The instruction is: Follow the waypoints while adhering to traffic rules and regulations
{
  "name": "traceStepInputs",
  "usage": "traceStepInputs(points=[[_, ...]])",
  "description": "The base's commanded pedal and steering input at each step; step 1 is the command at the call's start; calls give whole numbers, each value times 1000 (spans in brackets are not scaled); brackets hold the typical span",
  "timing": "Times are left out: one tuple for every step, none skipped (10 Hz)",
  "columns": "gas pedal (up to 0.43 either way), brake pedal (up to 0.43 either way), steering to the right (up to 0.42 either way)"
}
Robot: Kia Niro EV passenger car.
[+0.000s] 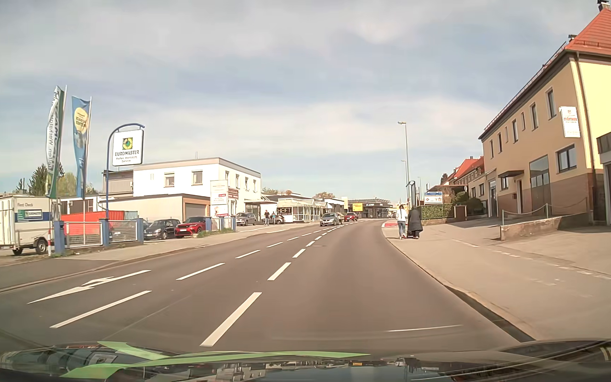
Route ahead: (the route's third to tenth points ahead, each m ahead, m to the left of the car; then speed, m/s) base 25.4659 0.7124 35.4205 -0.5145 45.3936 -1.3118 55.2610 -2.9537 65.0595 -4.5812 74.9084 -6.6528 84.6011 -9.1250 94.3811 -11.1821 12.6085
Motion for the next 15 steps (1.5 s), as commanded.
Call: traceStepInputs(points=[[59,0,8],[59,0,8],[59,0,8],[59,0,9],[59,0,9],[59,0,10],[59,0,9],[59,0,10],[59,0,10],[59,0,11],[59,0,12],[59,0,13],[59,0,13],[59,0,13],[67,0,14]])
